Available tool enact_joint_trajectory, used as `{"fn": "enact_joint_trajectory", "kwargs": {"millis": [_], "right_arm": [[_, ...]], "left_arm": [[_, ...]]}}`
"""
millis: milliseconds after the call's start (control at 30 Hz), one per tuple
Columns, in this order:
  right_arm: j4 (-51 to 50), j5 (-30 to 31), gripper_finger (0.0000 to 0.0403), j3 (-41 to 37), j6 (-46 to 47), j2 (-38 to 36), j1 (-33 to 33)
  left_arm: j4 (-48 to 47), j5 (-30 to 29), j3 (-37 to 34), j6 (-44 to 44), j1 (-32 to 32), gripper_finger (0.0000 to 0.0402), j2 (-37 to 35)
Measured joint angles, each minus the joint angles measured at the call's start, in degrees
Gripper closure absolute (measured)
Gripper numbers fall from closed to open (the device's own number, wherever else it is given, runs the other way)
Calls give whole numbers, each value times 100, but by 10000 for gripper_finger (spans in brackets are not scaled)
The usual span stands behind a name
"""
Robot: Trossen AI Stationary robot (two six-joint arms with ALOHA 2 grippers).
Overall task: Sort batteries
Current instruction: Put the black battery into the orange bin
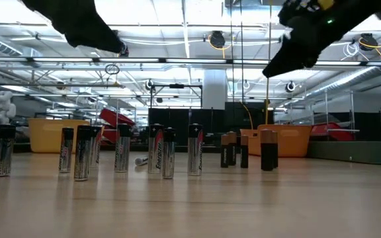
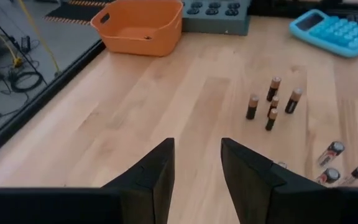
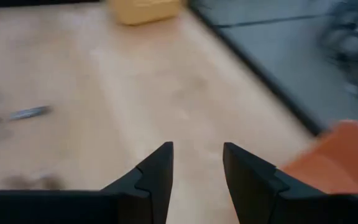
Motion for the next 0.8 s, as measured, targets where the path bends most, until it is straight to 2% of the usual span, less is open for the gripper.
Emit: {"fn": "enact_joint_trajectory", "kwargs": {"millis": [167, 333, 533, 800], "right_arm": [[478, 171, 272, -269, 665, 467, 1180], [950, 549, 271, -338, 1243, 1202, 1922], [1612, 523, 235, -338, 1466, 2134, 2251], [2111, 579, 184, -340, 1651, 2775, 2249]], "left_arm": [[421, -215, 0, 348, -7, 260, 158], [595, -138, 0, 453, -7, 260, 360], [585, -109, 0, 454, -7, 260, 529], [579, 63, 0, 457, -7, 260, 554]]}}
